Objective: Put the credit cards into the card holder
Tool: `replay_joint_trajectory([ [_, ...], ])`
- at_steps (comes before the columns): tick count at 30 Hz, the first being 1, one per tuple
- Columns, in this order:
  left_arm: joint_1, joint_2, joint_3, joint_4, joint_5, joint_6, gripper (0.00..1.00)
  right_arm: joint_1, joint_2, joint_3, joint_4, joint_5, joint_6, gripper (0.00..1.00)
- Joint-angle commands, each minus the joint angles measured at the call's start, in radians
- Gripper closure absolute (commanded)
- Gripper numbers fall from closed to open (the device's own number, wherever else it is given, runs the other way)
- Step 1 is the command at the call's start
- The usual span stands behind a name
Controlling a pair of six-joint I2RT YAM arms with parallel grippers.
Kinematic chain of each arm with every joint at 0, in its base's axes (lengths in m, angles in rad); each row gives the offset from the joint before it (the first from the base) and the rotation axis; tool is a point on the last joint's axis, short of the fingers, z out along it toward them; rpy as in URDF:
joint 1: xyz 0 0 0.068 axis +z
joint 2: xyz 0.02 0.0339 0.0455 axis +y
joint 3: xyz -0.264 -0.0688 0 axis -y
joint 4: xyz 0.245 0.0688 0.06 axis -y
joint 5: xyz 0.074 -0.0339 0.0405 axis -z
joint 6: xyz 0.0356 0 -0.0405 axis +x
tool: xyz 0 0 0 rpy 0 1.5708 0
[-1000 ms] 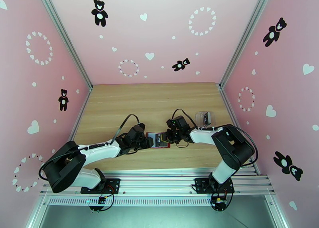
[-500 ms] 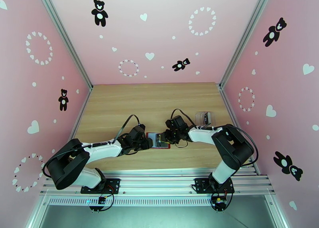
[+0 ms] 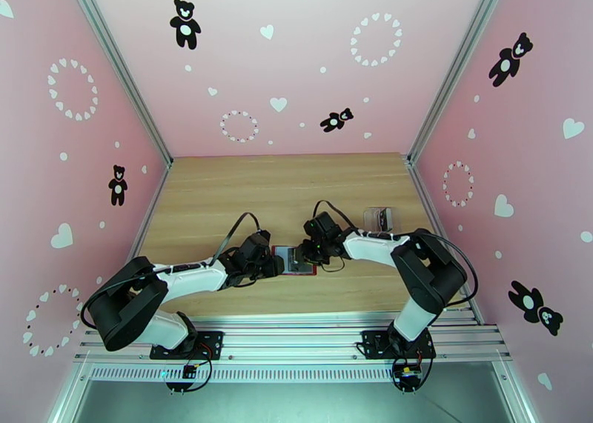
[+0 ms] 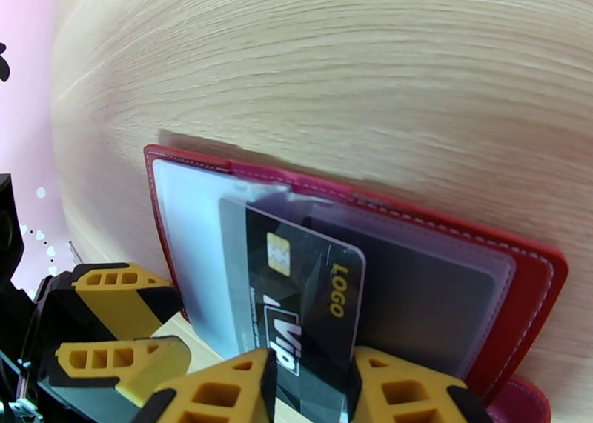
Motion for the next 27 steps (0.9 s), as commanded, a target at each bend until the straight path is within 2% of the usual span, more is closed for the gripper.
replay_joint_trajectory([
  [1,-0.007,0.016,0.006,0.008,-0.008,0.001,0.57,0.025,0.045,0.032,-0.033,0.023,-0.003,0.68],
  [27,-0.006,-0.001,-0.012,0.033,0.000,-0.014,0.57,0.072,0.099,0.096,0.001,-0.025,0.051,0.66],
])
